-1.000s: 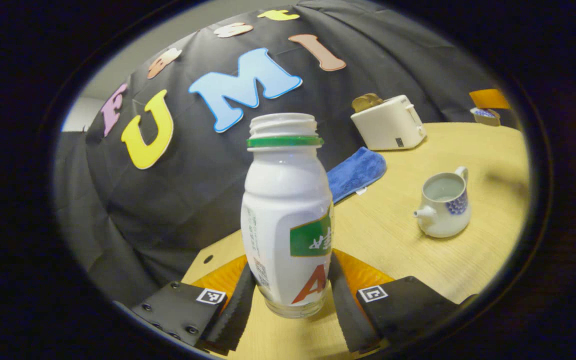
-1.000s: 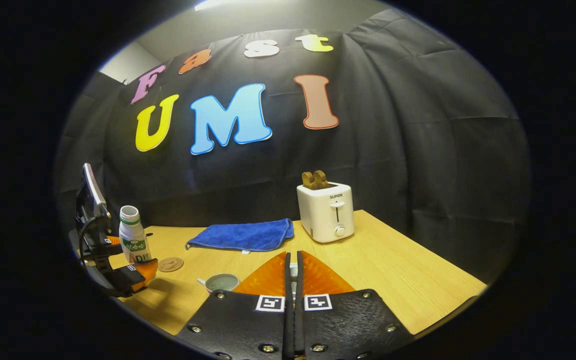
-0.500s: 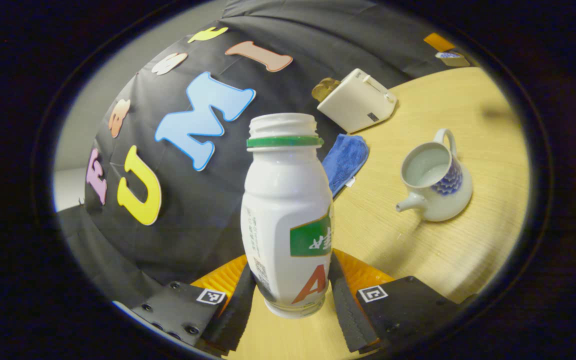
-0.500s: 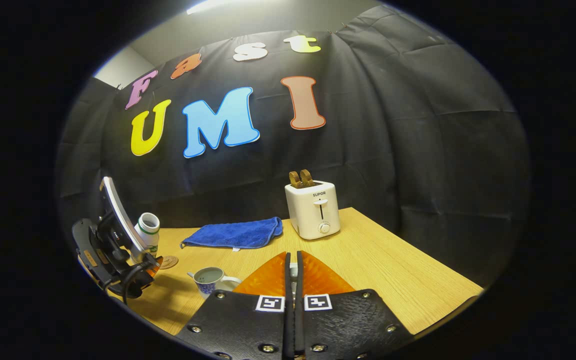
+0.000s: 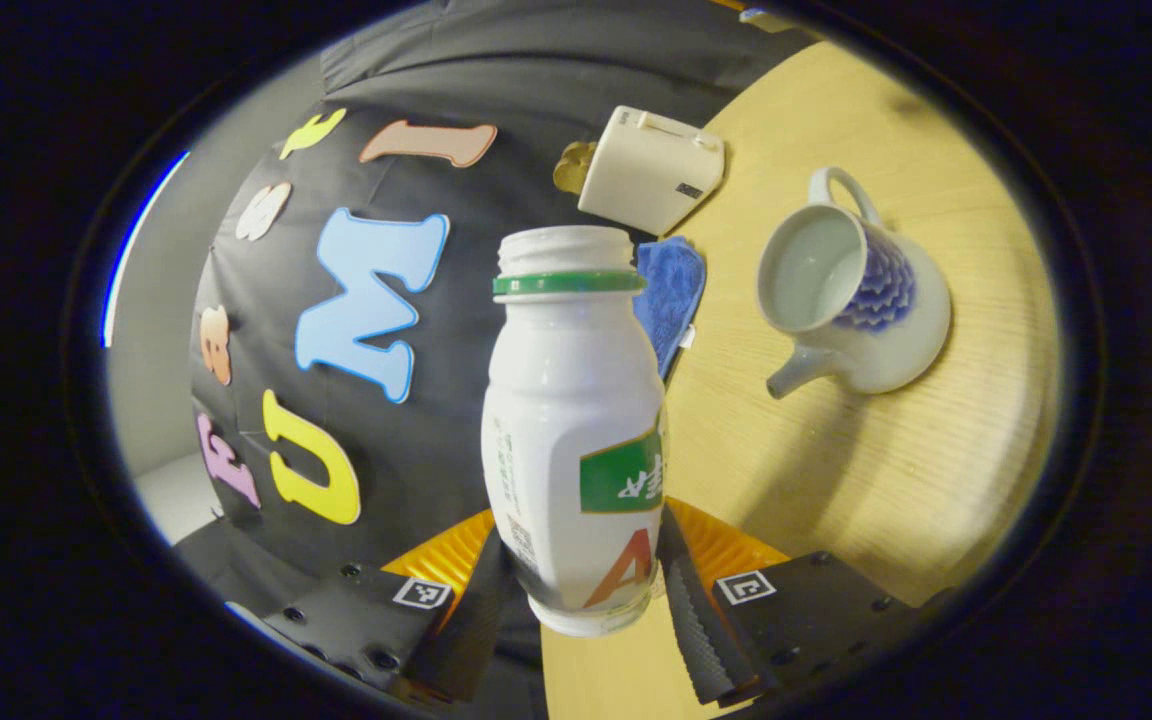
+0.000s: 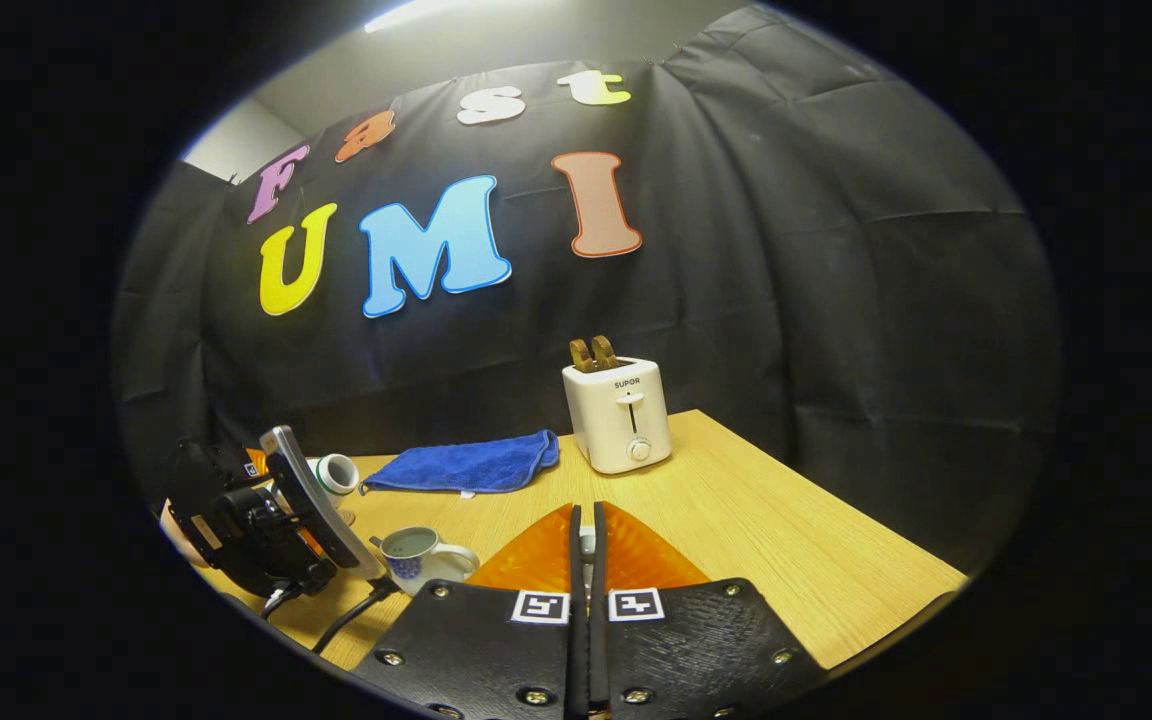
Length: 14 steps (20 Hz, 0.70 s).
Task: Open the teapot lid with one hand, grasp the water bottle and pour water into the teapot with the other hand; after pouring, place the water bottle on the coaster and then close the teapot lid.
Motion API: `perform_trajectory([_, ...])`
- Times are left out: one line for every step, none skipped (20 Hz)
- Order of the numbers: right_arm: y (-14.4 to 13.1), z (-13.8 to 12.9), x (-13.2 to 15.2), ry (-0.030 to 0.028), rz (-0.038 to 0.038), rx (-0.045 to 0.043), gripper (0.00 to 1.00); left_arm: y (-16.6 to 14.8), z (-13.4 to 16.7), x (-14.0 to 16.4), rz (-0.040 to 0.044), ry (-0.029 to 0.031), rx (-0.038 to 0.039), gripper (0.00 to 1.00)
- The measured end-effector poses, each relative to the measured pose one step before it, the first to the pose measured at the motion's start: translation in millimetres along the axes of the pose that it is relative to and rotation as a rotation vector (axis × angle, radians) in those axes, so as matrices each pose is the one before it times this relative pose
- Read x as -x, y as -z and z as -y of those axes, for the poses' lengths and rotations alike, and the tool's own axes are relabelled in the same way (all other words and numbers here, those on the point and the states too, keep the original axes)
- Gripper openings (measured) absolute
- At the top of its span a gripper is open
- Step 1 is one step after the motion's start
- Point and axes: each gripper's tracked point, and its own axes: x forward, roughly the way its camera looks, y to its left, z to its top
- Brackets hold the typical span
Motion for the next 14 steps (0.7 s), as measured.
perform_trajectory([-0.09, 1.09, 0.58, 0.00114, -0.00086, -0.00127, 0.00, -1.30, 0.74, 1.67, 0.00220, -0.00529, -0.01842, 0.87])
perform_trajectory([2.12, 1.17, -0.39, 0.00060, -0.00111, -0.00124, 0.00, -0.90, 0.76, 0.73, 0.00198, -0.00502, -0.01771, 0.87])
perform_trajectory([0.87, 1.10, -0.25, 0.00061, -0.00178, -0.00052, 0.00, 0.17, -0.61, -0.17, 0.00279, -0.00602, -0.01967, 0.87])
perform_trajectory([0.53, 1.01, 0.38, 0.00096, -0.00233, -0.00114, 0.00, -1.42, 0.16, 0.17, 0.00171, -0.00750, -0.02147, 0.87])
perform_trajectory([0.96, 0.70, -0.44, 0.00013, -0.00221, -0.00245, 0.00, -1.15, 0.14, 0.55, 0.00287, -0.00613, -0.02125, 0.84])
perform_trajectory([0.94, 1.35, -0.25, -0.00073, -0.00155, -0.00288, 0.00, -2.34, 0.71, 0.01, 0.00349, -0.00523, -0.01758, 0.82])
perform_trajectory([0.16, 1.05, -0.13, 0.00107, -0.00078, -0.00206, 0.00, -0.02, -0.79, 0.70, 0.00345, -0.00445, -0.01538, 0.87])
perform_trajectory([0.90, 1.02, 0.34, 0.00128, -0.00069, -0.00082, 0.00, -1.78, 0.22, 0.69, 0.00320, -0.00352, -0.01535, 0.81])
perform_trajectory([0.03, 0.91, 0.05, 0.00106, -0.00086, -0.00009, 0.00, -1.57, -0.98, 0.96, 0.00501, -0.00386, -0.01454, 0.81])
perform_trajectory([1.14, 1.02, -0.23, 0.00151, -0.00096, -0.00065, 0.00, -0.68, 0.38, 0.37, 0.00474, -0.00346, -0.01355, 0.81])
perform_trajectory([0.29, 0.83, -0.42, 0.00043, -0.00056, -0.00107, 0.00, -1.09, -0.59, 0.56, 0.00403, -0.00224, -0.01083, 0.81])
perform_trajectory([0.91, 1.06, 0.04, 0.00044, -0.00083, -0.00119, 0.00, -0.36, 0.49, 0.14, 0.00196, -0.00062, -0.00732, 0.81])
perform_trajectory([-0.34, 1.09, -0.21, 0.00087, -0.00156, -0.00083, 0.00, 0.34, -1.54, -0.04, 0.00086, -0.00188, -0.00620, 0.81])
perform_trajectory([1.79, 0.15, -0.23, -0.00010, -0.00313, -0.00058, 0.00, -0.74, -0.45, -0.13, 0.00121, -0.00153, -0.00633, 0.81])
